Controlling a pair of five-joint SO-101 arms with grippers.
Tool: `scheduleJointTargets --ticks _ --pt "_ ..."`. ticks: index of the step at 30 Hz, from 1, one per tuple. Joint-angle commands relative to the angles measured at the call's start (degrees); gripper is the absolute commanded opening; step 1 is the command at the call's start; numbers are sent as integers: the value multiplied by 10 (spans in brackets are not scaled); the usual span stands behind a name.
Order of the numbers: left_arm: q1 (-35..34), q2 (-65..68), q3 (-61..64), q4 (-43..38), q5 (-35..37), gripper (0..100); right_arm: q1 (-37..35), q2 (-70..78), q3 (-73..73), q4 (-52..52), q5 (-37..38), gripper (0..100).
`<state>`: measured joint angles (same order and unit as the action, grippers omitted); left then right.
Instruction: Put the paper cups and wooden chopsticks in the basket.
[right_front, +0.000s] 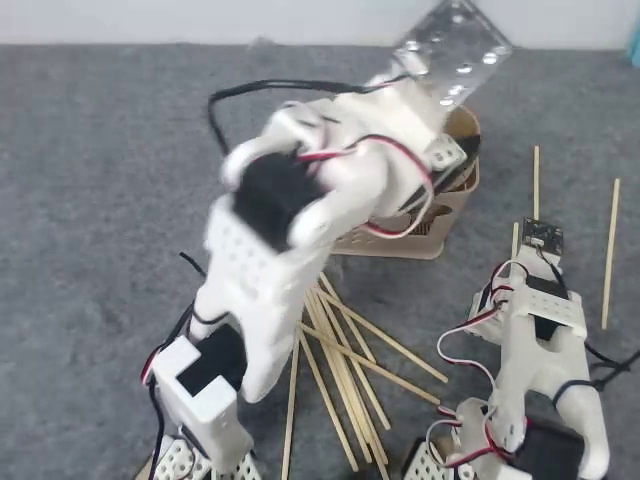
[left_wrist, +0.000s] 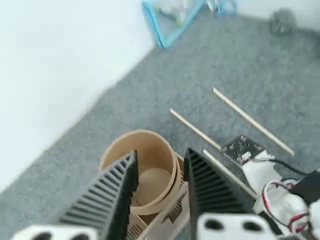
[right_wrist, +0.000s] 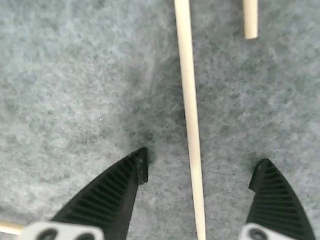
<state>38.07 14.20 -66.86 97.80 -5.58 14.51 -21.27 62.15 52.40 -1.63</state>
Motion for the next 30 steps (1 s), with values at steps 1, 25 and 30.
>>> scheduleJointTargets --ticks 1,25,30 --pt "-19 -24 -133 30 11 147 -7 -15 0 -3 11 329" --pt "-609 -651 724 -98 6 78 -52 -15 1 44 12 329" --pt "-697 -751 1069 -287 7 80 -51 -15 -27 109 13 329"
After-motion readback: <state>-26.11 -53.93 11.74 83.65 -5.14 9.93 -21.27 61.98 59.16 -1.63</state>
